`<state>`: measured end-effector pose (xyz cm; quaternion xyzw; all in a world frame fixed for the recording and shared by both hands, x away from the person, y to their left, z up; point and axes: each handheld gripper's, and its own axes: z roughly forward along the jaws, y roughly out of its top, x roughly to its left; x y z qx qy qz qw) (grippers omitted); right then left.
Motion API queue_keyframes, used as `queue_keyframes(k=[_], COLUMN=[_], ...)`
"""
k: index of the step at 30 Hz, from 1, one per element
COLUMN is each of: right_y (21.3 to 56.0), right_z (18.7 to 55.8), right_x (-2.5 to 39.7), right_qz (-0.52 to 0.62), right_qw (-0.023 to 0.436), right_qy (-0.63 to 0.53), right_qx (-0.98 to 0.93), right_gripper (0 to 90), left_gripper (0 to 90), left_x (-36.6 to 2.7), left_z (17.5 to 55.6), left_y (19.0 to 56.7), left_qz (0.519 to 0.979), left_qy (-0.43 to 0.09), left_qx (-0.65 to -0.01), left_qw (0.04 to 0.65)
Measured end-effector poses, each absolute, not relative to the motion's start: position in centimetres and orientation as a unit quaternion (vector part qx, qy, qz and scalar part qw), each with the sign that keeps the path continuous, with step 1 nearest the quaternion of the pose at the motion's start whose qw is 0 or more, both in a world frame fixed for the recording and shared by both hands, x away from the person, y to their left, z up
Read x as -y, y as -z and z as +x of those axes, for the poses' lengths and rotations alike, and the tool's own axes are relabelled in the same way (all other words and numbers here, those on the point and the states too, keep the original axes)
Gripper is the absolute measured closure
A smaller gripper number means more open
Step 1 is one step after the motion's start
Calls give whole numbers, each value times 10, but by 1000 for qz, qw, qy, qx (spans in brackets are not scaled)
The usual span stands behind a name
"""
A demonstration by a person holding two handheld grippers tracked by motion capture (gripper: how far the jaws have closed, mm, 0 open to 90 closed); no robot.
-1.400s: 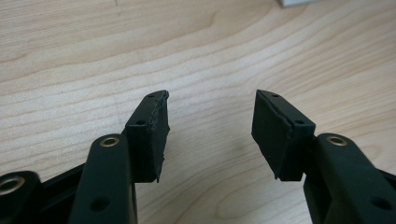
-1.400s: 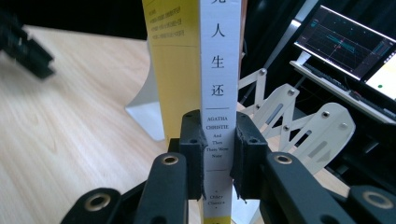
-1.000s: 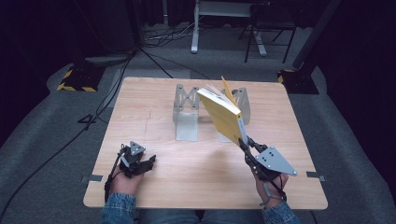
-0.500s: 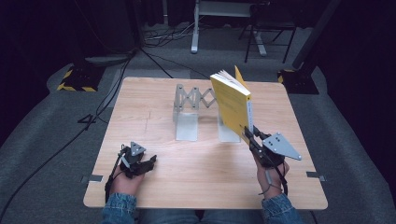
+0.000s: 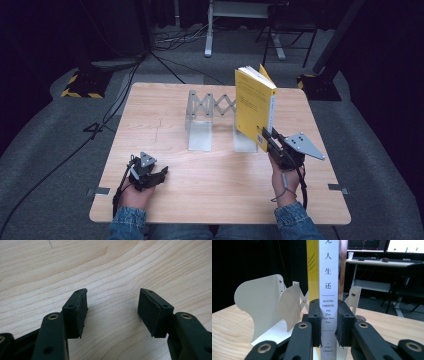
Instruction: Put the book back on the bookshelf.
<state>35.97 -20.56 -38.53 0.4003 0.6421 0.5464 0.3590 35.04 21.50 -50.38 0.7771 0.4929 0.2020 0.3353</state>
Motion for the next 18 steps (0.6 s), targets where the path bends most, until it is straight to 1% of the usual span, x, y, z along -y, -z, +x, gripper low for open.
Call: queue_keyframes(k=[7, 18], right_y=[386, 383], right_z=[360, 360], right_x=[219, 230], right_qz=[421, 425], right_qw=[345, 356], right_qy=[-562, -561], right_qx=[-624, -615], right_gripper=[768, 767], left_gripper=[413, 413], left_x=[-215, -213], left_z=[350, 350], left_y=[504, 504], left_qz=[777, 776], left_qy=[-201, -198], left_qx=[-493, -494], left_qw=[337, 338])
